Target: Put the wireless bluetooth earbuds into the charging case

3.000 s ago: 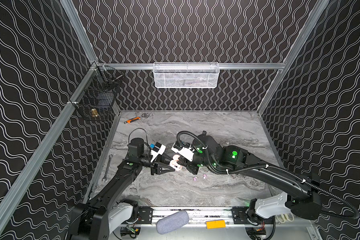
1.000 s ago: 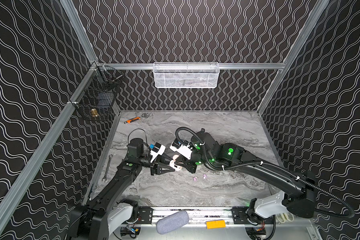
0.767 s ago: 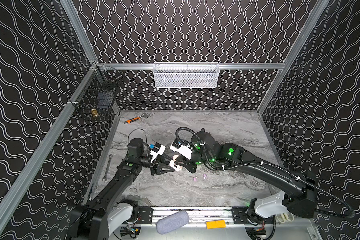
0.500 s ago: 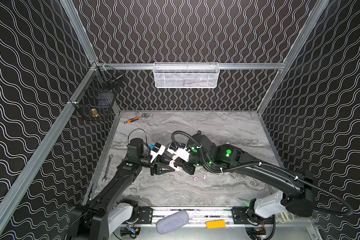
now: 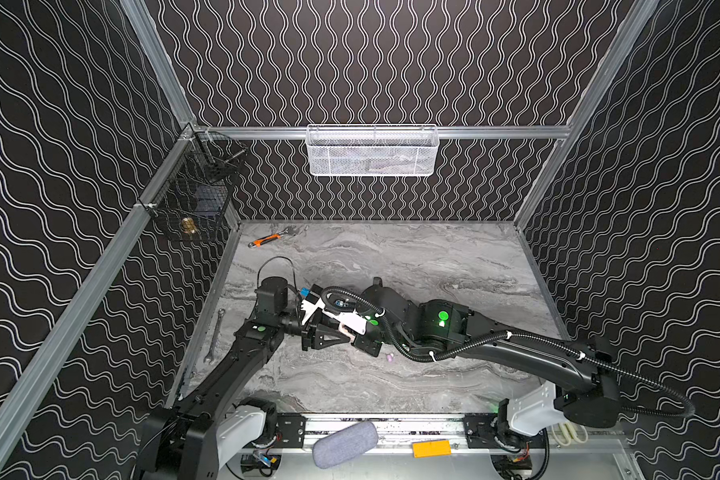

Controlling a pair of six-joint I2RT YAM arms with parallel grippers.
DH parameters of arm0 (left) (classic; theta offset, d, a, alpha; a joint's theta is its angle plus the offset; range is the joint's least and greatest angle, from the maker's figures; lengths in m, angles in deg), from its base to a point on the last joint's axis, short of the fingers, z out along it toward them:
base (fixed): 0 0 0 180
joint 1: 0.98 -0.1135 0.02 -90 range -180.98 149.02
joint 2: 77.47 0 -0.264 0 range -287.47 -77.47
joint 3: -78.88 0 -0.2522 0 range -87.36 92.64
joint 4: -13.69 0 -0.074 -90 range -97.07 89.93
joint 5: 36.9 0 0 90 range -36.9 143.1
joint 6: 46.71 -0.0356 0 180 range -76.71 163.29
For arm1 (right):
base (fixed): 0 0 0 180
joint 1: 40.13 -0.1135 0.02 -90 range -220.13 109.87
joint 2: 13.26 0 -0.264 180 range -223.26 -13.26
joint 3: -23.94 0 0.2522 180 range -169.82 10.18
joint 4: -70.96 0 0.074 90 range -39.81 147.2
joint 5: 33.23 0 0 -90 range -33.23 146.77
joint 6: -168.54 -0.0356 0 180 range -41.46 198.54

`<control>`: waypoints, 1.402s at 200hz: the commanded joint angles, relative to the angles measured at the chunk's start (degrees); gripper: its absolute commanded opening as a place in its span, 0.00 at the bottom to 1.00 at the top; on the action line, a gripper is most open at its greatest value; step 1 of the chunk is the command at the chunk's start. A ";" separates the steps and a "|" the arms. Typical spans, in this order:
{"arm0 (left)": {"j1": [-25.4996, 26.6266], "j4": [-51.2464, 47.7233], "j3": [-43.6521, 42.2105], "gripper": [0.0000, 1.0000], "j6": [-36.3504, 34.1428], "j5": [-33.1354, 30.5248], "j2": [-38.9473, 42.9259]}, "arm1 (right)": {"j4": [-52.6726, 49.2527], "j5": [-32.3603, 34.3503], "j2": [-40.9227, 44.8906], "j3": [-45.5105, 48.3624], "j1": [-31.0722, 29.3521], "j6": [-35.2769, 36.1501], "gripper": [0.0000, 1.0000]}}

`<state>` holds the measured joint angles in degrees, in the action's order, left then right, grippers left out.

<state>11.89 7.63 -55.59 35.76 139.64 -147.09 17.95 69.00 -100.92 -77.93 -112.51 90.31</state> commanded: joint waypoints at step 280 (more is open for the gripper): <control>0.17 3.38 0.22 0.00 -0.03 1.04 1.44 | -2.28 -0.08 1.18 0.40 -2.22 -1.81 0.17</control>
<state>12.10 8.01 -55.59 35.61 140.47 -145.91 17.95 70.79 -99.41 -77.59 -114.90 88.78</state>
